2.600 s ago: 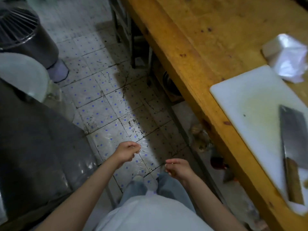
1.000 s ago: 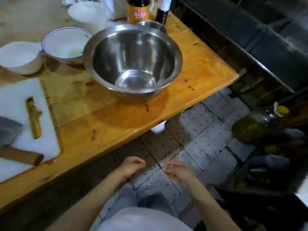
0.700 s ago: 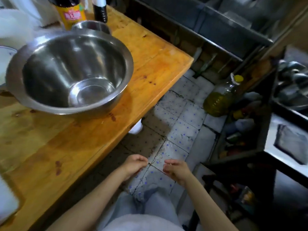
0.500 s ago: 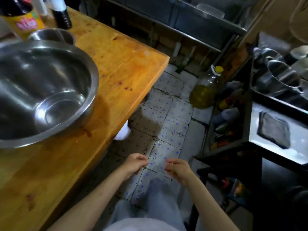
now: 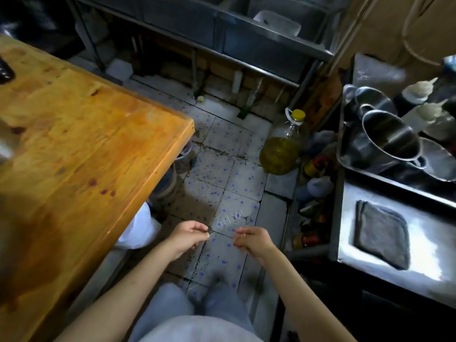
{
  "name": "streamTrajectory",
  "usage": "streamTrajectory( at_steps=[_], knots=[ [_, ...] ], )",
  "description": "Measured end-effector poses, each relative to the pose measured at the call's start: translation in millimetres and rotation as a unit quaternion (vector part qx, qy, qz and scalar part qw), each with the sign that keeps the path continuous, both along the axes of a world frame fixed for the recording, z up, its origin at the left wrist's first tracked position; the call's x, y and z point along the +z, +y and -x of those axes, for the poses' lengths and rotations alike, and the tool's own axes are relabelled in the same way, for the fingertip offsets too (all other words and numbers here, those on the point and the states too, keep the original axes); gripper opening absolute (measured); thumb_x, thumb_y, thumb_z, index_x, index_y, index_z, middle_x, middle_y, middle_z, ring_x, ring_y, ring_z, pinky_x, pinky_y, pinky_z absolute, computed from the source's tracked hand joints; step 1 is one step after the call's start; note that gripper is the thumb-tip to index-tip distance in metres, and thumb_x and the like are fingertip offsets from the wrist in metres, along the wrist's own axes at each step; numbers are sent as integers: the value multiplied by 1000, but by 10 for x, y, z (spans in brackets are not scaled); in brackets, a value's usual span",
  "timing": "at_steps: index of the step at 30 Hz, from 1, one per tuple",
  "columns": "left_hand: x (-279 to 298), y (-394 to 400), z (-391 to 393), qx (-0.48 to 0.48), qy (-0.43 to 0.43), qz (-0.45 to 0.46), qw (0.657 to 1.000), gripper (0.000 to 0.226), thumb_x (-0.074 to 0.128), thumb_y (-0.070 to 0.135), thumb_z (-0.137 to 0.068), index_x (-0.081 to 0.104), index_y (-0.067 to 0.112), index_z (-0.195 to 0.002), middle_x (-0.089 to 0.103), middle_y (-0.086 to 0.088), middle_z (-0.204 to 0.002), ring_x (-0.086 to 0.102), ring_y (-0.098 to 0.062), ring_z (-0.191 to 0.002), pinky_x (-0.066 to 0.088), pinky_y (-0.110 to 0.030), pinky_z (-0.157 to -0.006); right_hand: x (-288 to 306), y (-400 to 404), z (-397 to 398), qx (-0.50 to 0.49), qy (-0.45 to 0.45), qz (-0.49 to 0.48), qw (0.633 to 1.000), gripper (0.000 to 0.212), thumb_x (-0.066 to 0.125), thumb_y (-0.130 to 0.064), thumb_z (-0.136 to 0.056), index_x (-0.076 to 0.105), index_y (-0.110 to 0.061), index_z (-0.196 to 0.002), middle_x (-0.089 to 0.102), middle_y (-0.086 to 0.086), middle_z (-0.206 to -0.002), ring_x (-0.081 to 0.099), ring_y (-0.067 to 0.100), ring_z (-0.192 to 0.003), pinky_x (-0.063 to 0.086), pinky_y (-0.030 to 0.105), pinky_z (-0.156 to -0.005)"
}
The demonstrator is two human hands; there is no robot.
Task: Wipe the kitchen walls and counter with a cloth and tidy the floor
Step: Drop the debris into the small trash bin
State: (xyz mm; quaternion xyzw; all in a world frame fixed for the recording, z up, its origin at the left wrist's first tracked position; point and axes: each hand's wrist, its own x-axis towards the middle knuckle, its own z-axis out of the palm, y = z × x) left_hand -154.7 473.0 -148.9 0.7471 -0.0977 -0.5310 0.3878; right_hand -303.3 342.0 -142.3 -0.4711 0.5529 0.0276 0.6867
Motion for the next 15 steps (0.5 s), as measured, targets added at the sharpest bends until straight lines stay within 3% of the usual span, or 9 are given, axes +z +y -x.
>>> streamTrajectory(
  at_steps=[8,12,15],
  knots=[
    [-37,-953,-484,18,-7,-4,1000,19,70,1,-78,62,13,-90,61,-1,-73,53,-9,-61,37,-16,-46,-60,-951,-421,-15,-2,-16,1000,25,61,19,-76,62,-6,-81,58,6,-70,56,11,-54,44,16,-45],
    [-63,-1443,-776,-16,-16,-3,1000,23,71,-2,-77,61,11,-93,57,-1,-73,52,-9,-64,38,-15,-51,-102,-1379,-694,-45,2,-15,999,28,62,20,-73,64,-5,-84,61,6,-72,58,19,-68,46,23,-56],
    [-91,-1824,-1018,-51,-16,-14,998,25,72,0,-76,61,13,-94,58,0,-78,54,-10,-71,40,-18,-56,-82,-1669,-934,-67,19,-4,998,28,59,22,-73,63,-5,-80,60,7,-70,54,20,-66,44,28,-63]
  ],
)
